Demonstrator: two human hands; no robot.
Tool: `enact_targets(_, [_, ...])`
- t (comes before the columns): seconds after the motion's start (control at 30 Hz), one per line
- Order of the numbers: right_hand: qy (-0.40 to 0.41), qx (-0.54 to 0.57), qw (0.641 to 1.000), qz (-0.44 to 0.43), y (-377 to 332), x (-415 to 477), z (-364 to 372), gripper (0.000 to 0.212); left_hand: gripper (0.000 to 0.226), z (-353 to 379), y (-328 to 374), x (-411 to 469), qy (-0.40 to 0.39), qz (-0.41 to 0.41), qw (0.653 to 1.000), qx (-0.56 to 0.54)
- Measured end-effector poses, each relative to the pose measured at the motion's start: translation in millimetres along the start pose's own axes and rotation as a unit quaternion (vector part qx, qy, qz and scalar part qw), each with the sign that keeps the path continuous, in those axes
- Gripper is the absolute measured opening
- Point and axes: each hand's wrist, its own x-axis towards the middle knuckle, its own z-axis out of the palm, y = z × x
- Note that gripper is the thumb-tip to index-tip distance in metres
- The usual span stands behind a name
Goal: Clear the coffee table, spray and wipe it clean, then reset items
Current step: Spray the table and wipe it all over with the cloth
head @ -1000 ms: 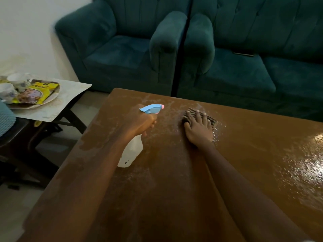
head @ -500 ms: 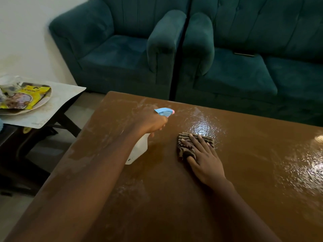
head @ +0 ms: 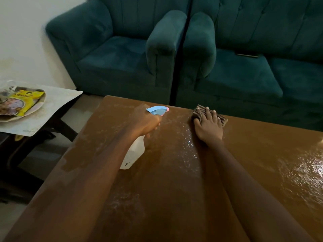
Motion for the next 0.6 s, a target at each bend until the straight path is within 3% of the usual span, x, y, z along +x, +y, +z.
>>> enact_targets(0.17, [-0.036,-0.026,0.99,-0.135,-46,6,16,0.056,0.018,-7,-3,8,0.027,-0.048,0.998,-0.034])
enact_targets(0.27, [-0.061,-0.036,0.967,-0.243,-35,-34,15,0.057,0.024,-11,-5,9,0.032,-0.058,0.996,-0.053])
enact_targets(0.33, [-0.065,-0.035,0.962,-0.263,-14,-59,10,0.062,0.027,-12,-7,8,0.039,-0.061,0.996,-0.052])
enact_targets(0.4, [-0.047,-0.032,0.974,-0.218,10,-64,6,0.059,0.027,-9,-6,5,0.043,-0.06,0.996,-0.046])
enact_targets(0.53, [-0.018,-0.019,0.999,-0.044,23,-22,-1,0.056,0.027,-1,-4,-1,0.064,-0.039,0.997,-0.032])
enact_targets(0.6, [-0.008,-0.006,1.0,-0.025,3,1,2,0.057,0.029,0,-2,-6,0.072,-0.034,0.996,-0.029])
